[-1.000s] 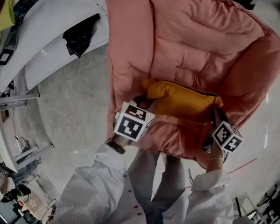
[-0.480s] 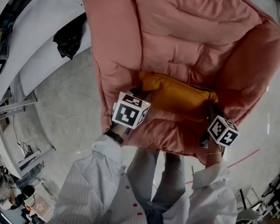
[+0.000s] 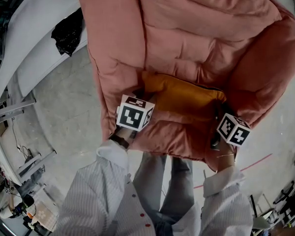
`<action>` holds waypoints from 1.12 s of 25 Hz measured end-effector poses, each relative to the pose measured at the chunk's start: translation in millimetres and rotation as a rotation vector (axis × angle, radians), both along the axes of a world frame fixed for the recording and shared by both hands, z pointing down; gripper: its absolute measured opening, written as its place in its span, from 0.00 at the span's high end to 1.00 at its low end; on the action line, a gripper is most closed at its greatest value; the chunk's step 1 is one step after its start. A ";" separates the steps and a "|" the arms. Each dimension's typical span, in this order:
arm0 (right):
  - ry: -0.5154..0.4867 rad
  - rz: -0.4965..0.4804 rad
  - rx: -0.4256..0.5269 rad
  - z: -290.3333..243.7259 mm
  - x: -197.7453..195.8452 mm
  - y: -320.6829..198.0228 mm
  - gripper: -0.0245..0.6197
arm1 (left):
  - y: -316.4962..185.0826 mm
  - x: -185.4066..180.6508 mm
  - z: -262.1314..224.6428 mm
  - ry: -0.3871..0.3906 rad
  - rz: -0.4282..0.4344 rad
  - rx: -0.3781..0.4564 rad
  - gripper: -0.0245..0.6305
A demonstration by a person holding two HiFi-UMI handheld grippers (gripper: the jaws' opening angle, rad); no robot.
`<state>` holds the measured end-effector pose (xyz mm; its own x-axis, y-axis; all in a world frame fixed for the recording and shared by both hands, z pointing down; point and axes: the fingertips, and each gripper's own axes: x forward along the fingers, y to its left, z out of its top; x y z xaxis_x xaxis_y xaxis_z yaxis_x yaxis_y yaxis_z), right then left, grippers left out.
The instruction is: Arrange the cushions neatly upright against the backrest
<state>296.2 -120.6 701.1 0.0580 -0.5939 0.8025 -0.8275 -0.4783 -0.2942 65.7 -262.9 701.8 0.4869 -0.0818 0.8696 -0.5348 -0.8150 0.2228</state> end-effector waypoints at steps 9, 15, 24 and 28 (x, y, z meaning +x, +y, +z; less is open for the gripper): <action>-0.009 0.009 -0.017 -1.6 4.7 0.3 0.84 | -2.5 -2.0 0.1 -0.009 -0.038 0.006 0.67; -0.015 0.030 -0.013 -6.7 7.6 4.9 0.81 | -0.3 -7.3 -6.3 0.014 -0.102 0.011 0.64; 0.042 -0.030 0.020 -36.5 -7.1 8.1 0.81 | 15.4 5.3 -38.5 0.094 -0.101 0.030 0.60; 0.051 -0.054 0.066 -72.9 -20.6 5.3 0.81 | 25.7 10.8 -72.2 0.130 -0.095 0.040 0.60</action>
<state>275.6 -115.3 628.2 0.0642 -0.6488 0.7582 -0.8661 -0.4137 -0.2807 76.6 -237.1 629.6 0.5835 -0.1660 0.7949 -0.5789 -0.7715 0.2639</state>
